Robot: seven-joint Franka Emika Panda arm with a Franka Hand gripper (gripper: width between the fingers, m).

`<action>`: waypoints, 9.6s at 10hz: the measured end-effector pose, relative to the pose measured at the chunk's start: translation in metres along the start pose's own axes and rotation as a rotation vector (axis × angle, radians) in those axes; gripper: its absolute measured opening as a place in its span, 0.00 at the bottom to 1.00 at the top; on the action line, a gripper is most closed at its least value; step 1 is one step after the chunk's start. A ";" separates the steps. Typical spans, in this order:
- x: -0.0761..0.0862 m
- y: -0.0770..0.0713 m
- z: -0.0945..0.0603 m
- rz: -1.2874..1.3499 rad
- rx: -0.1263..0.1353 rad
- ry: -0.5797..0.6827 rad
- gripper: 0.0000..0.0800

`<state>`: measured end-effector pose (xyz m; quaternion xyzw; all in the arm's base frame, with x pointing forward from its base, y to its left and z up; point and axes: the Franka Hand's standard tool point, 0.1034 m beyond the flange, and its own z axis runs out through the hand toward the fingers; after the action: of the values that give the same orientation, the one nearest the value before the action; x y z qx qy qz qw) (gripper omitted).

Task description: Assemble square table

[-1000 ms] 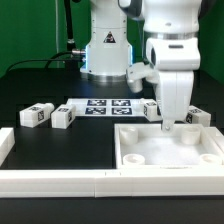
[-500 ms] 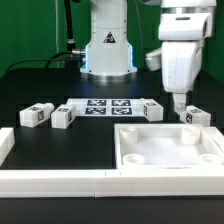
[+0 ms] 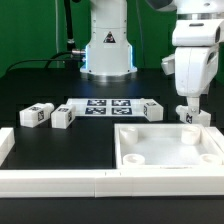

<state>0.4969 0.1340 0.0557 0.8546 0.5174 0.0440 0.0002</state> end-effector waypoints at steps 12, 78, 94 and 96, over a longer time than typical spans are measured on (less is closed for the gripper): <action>-0.003 -0.065 0.001 0.699 0.006 -0.175 0.81; 0.018 0.128 -0.054 0.786 -0.206 0.342 0.36; 0.045 0.132 -0.035 0.791 -0.242 0.482 0.36; 0.045 0.132 -0.030 0.792 -0.239 0.479 0.36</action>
Offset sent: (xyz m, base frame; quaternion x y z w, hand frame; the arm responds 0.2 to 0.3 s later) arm -0.0097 -0.0205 -0.0050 -0.0587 -0.0224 0.0917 0.9938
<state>0.6325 0.1111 0.0951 0.9459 0.1285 0.2956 -0.0377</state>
